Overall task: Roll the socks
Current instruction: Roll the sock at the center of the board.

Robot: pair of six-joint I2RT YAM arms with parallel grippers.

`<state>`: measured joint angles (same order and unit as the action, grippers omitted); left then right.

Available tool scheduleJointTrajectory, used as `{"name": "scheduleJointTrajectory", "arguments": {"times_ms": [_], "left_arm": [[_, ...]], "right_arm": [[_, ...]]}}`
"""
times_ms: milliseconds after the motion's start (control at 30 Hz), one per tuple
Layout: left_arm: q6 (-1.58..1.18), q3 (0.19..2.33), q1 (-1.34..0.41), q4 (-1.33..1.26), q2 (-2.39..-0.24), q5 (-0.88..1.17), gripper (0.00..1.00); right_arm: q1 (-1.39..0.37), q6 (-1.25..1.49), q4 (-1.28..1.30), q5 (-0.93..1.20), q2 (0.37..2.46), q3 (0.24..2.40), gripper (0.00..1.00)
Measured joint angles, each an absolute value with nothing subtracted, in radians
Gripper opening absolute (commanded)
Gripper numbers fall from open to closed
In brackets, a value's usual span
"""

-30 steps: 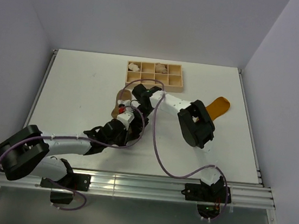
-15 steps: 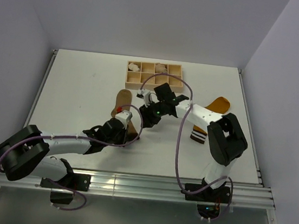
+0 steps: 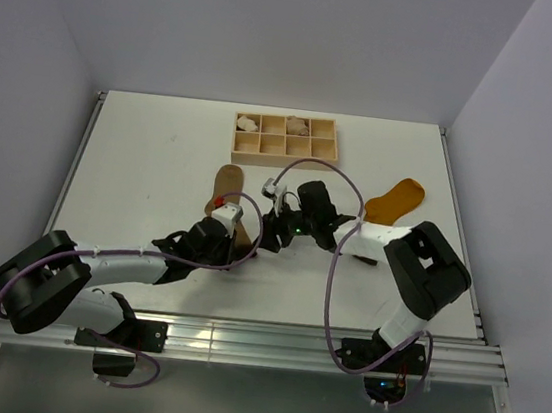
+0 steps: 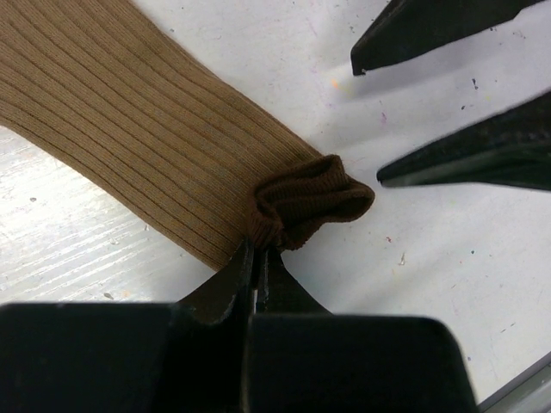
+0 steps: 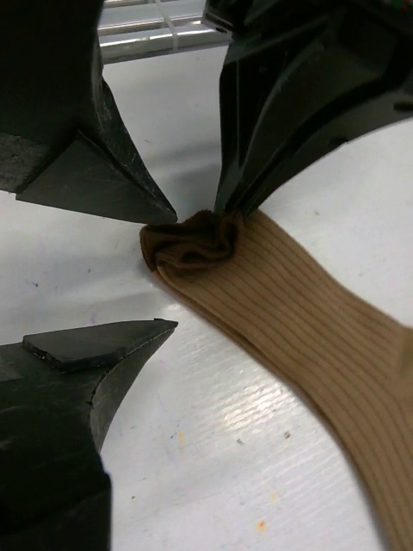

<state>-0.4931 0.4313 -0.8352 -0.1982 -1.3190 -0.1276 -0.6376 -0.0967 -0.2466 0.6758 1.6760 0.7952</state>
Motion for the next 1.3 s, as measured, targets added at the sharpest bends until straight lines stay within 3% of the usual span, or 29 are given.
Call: {"name": "scheduleJointTrajectory", "arguments": {"times_ms": [67,200,767,1033,1300], "left_arm": [[-0.493,0.431,-0.833,-0.198,-1.319,-0.128,0.00],[-0.495,0.430,-0.830,-0.198,-1.319,-0.128,0.00],[-0.495,0.429,-0.823,-0.198,-1.317,-0.127,0.00],[-0.495,0.429,-0.821,-0.198,-1.317,-0.126,0.00],[-0.495,0.429,-0.820,-0.198,-1.317,-0.126,0.00]], "right_arm": [[-0.644,-0.093,-0.300,0.694,1.673,0.773,0.56],[-0.658,-0.086,-0.355,0.716,1.673,0.759,0.66],[-0.701,-0.098,-0.394,0.749,1.728,0.758,0.67],[-0.705,-0.102,-0.373,0.748,1.766,0.758,0.62],[-0.705,-0.103,-0.370,0.745,1.784,0.767,0.50]]}}
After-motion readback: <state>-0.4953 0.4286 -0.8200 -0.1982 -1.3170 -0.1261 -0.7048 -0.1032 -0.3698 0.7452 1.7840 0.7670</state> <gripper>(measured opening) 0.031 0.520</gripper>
